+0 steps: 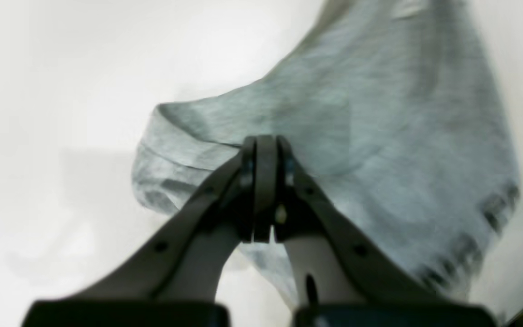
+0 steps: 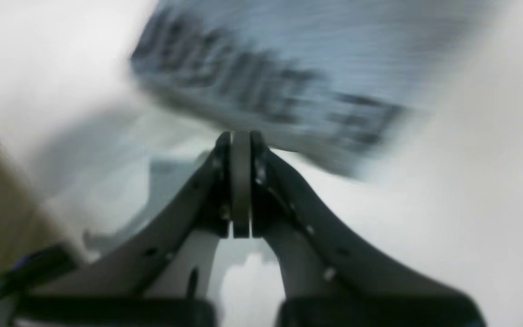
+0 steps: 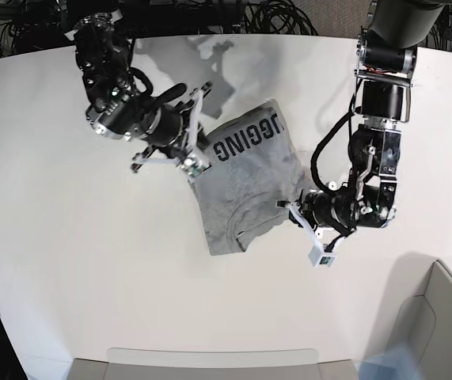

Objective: Fold the T-shirt properly
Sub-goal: 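Grasp the bundle with both grippers and rotate it on the table, then release the right gripper and lift it away from the shirt, then drag the folded shirt with the left gripper toward the table corner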

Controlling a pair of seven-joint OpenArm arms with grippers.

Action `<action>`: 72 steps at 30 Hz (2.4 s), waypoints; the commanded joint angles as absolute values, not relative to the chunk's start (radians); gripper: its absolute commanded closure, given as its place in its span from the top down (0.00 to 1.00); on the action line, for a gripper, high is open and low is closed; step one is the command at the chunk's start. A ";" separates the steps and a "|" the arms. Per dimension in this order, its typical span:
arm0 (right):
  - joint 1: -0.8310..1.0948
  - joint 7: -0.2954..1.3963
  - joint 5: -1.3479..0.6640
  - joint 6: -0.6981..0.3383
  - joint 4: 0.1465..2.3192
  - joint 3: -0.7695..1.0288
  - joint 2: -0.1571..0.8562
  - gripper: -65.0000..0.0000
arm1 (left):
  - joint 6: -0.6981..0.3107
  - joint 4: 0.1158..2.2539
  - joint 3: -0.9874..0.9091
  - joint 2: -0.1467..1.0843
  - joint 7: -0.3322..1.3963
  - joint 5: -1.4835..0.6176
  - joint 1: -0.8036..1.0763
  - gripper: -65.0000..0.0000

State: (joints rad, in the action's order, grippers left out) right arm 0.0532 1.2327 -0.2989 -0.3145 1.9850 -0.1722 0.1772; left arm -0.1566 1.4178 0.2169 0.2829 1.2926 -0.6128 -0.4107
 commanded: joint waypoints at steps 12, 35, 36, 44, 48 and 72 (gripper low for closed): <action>-0.134 1.221 -0.300 -0.311 1.673 -0.008 0.206 0.00 | -0.170 1.880 0.303 0.263 1.396 -0.625 -0.076 0.00; 0.028 1.225 -0.170 -0.312 1.791 -0.216 0.156 0.00 | -0.162 1.730 0.228 0.375 1.369 -0.622 -0.180 0.00; 0.036 1.225 -0.170 -0.312 1.793 -0.194 0.159 0.00 | -0.160 1.758 0.226 0.375 1.379 -0.622 -0.179 0.01; 0.090 1.227 -0.170 -0.312 1.793 -0.128 0.196 0.09 | -0.166 1.890 0.058 0.343 1.396 -0.624 -0.145 0.29; 0.102 1.224 -0.170 -0.314 1.793 -0.128 0.209 0.27 | -0.168 1.891 0.119 0.343 1.396 -0.625 -0.147 0.32; 0.143 1.222 -0.171 -0.321 1.865 0.090 0.234 0.37 | -0.160 1.667 0.283 0.208 1.168 -0.619 -0.208 0.00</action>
